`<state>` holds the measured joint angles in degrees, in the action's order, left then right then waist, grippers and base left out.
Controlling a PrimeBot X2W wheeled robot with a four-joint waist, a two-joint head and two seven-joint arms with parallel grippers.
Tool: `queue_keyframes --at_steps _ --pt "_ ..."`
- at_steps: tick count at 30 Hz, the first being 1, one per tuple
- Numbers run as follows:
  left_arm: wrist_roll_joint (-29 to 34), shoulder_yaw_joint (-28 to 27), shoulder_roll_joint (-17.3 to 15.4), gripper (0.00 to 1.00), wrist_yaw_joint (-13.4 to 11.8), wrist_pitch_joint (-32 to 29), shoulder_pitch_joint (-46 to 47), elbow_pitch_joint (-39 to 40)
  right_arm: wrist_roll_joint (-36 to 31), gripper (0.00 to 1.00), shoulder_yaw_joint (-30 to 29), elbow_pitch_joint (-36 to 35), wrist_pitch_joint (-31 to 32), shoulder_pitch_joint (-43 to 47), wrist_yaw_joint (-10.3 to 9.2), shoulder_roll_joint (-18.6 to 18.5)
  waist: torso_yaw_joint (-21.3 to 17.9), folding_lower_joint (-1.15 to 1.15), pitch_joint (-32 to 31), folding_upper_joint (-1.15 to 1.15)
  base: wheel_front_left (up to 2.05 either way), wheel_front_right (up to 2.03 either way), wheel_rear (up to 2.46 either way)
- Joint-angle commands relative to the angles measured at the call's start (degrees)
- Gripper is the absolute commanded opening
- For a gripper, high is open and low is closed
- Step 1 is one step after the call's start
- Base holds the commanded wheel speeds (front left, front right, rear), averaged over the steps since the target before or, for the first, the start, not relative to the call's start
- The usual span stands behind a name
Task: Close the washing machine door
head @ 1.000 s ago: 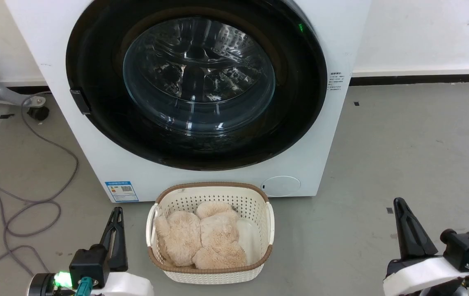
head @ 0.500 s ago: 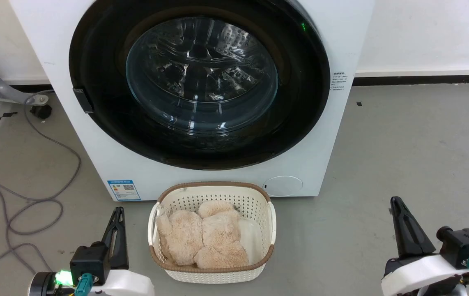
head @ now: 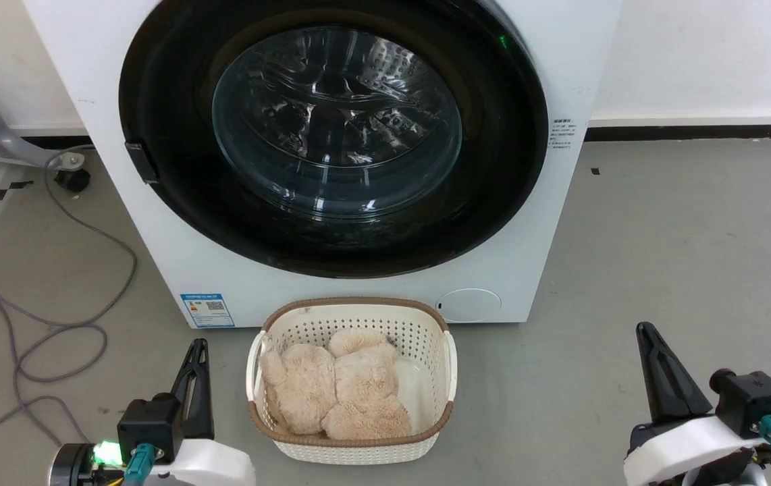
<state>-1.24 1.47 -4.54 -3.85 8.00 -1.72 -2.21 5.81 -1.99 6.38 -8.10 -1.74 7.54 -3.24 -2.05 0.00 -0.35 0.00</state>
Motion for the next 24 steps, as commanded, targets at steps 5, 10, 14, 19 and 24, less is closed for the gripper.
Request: queue_keyframes --at_steps 5,10,14,19,24 --pt "0.38 -0.26 0.15 0.0 0.51 -0.89 0.76 0.4 -0.64 0.0 0.22 -0.99 0.84 0.81 -0.03 0.18 0.18 0.0 0.03 0.0 0.0 0.0 0.0" --pt "0.45 -0.36 0.28 0.0 0.78 -1.48 0.84 0.55 -1.06 0.0 0.36 -1.43 1.43 0.88 -0.03 0.2 0.33 0.0 0.06 0.0 0.0 0.0 0.0" --pt "0.5 -0.44 0.38 0.0 1.0 -1.94 0.9 0.67 -1.4 0.0 0.48 -1.79 1.91 0.95 -0.03 0.21 0.45 0.0 0.08 0.0 0.0 0.0 0.0" --pt "0.57 -0.54 0.5 0.0 1.28 -2.53 0.98 0.82 -1.83 0.0 0.63 -2.23 2.51 1.02 -0.03 0.22 0.61 0.0 0.1 0.0 0.0 0.0 0.0" --pt "0.63 -0.62 0.6 0.0 1.5 -3.0 1.04 0.94 -2.17 0.0 0.74 -2.59 2.99 1.08 -0.04 0.24 0.73 0.0 0.13 0.0 0.0 0.0 0.0"
